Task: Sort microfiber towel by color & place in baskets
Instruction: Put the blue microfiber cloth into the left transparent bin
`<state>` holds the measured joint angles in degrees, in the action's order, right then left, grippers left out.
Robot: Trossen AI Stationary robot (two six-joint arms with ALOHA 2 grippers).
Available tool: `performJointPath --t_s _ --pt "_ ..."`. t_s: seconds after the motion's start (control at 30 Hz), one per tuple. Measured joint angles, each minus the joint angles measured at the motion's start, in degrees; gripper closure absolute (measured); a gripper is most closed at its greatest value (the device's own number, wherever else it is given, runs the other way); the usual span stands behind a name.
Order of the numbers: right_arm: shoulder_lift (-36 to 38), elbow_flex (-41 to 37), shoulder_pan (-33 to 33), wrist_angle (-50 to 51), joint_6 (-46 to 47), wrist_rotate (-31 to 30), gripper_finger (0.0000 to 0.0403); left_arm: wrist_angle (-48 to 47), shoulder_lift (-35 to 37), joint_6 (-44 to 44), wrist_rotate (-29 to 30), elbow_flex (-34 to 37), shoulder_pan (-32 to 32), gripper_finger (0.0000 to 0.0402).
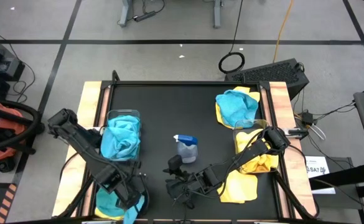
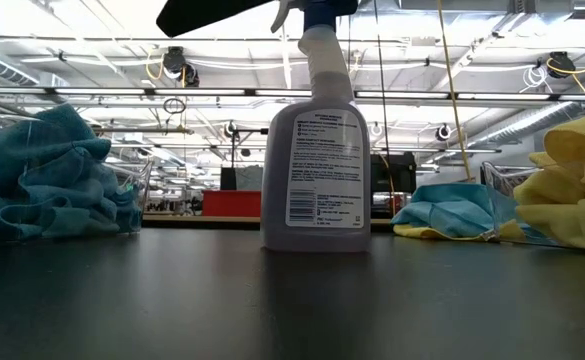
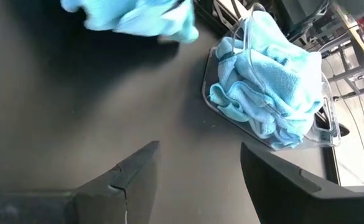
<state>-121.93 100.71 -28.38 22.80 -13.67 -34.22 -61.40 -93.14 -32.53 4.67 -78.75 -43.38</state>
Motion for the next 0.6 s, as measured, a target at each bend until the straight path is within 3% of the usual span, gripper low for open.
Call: performJointPath --t_s 0.6 --pt "0.0 0.0 -0.3 3.1 2.1 -0.2 0.0188 -23.3 0.1 2.9 21.6 -30.3 -5.8 0.0399"
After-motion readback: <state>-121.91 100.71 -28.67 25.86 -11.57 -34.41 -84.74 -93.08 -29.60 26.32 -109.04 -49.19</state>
